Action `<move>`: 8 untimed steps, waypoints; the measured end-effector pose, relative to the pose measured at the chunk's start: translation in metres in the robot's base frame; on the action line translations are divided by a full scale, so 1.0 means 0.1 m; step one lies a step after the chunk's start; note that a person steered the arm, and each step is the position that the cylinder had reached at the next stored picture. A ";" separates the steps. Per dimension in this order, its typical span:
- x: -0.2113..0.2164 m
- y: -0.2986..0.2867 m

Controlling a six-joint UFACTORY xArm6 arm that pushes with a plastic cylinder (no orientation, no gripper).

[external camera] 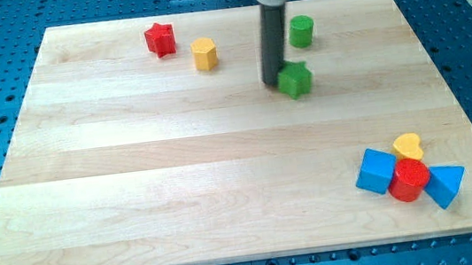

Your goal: Move the green star to the cube

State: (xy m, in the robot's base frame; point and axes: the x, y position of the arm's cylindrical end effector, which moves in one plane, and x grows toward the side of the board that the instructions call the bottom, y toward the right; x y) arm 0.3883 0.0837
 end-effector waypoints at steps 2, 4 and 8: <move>-0.21 0.30; 0.71 0.78; 0.88 0.55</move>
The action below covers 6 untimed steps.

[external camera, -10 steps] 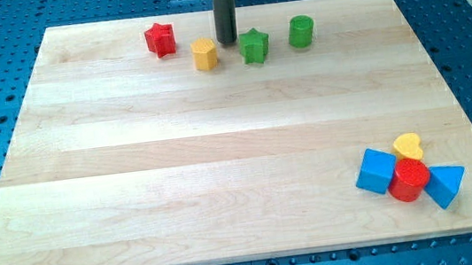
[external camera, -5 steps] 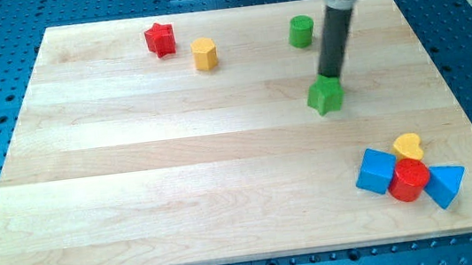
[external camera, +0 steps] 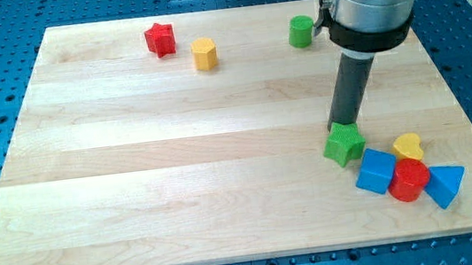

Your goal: Move the green star to the cube

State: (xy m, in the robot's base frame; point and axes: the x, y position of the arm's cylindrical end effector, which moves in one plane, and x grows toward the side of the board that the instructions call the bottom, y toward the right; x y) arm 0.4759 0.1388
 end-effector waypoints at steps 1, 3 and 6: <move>-0.19 -0.09; 0.16 -0.21; -0.02 0.08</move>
State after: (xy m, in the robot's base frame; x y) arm 0.4739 0.1464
